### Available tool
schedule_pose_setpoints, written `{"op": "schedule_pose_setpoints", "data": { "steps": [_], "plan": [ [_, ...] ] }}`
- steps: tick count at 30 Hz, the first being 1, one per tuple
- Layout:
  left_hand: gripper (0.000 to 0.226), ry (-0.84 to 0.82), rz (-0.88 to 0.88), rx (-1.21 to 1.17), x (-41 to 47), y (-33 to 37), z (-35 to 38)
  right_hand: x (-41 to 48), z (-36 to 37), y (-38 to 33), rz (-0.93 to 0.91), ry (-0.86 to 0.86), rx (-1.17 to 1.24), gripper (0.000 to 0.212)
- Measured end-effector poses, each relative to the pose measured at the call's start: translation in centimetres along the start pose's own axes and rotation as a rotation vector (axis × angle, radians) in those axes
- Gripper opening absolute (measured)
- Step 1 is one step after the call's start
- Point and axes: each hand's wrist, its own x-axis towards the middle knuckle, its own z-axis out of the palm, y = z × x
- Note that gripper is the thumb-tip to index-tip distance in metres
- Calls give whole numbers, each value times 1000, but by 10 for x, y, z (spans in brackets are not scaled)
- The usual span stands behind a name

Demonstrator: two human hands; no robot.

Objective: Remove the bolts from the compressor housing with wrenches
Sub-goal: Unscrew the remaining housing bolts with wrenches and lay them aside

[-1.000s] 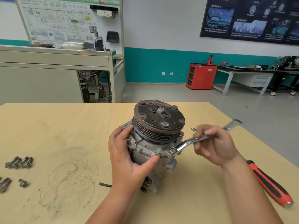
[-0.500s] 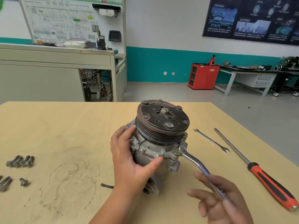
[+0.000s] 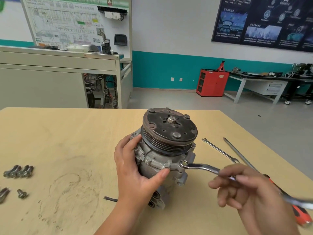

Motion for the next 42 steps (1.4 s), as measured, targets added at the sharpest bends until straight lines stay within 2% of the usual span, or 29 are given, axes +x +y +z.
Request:
{"op": "schedule_pose_setpoints", "data": {
  "steps": [1,3,5,8,10,11,13,15,18,19,20,21,22,23,25,27,31,33,35,36,37,40,42],
  "plan": [
    [81,-2,1,-5,0,1,0,13,-6,-1,70,-49,36,39],
    [79,5,5,-17,1,1,-1,42,-11,1,203,-116,135,45],
    [77,16,2,-36,1,3,-1,64,-9,4,290,-204,228,41],
    [77,22,7,-42,2,2,-1,79,-6,7,292,-299,404,27],
    [77,22,12,-41,2,1,-1,71,-6,12,280,-247,575,13],
    [77,22,14,-40,2,1,-1,60,-11,11,294,-166,616,20],
    [78,21,15,-38,2,0,-1,39,-20,20,299,-173,779,33],
    [77,25,15,-36,2,-1,0,15,-23,31,230,-101,782,41],
    [76,37,22,-35,3,0,1,-18,-26,34,207,-54,827,41],
    [76,39,20,-35,3,0,1,-27,-20,33,210,11,802,39],
    [76,41,18,-36,2,0,1,-33,-14,30,184,141,653,38],
    [76,42,17,-38,2,1,2,-35,-8,29,66,214,369,41],
    [75,41,18,-42,2,1,1,-35,3,39,-78,52,279,45],
    [75,38,21,-45,2,1,1,-38,9,35,-74,28,205,41],
    [74,29,25,-47,2,1,0,-40,15,26,-71,68,28,22],
    [74,23,26,-43,2,2,0,-41,19,26,-59,100,-77,33],
    [75,22,23,-47,2,1,0,-48,30,15,-245,54,-356,26],
    [74,28,22,-50,1,1,1,-43,26,9,-273,84,-345,30],
    [75,31,16,-55,1,1,1,-27,13,2,-219,93,-230,34],
    [76,30,8,-59,1,1,1,-15,7,-2,-181,78,-131,26],
    [77,30,2,-62,1,0,1,-1,2,-5,-129,37,-47,14],
    [77,26,-3,-69,1,0,0,45,-15,-1,41,-204,79,34],
    [77,19,1,-67,1,0,-1,64,-14,10,140,-374,252,23]
  ]
}}
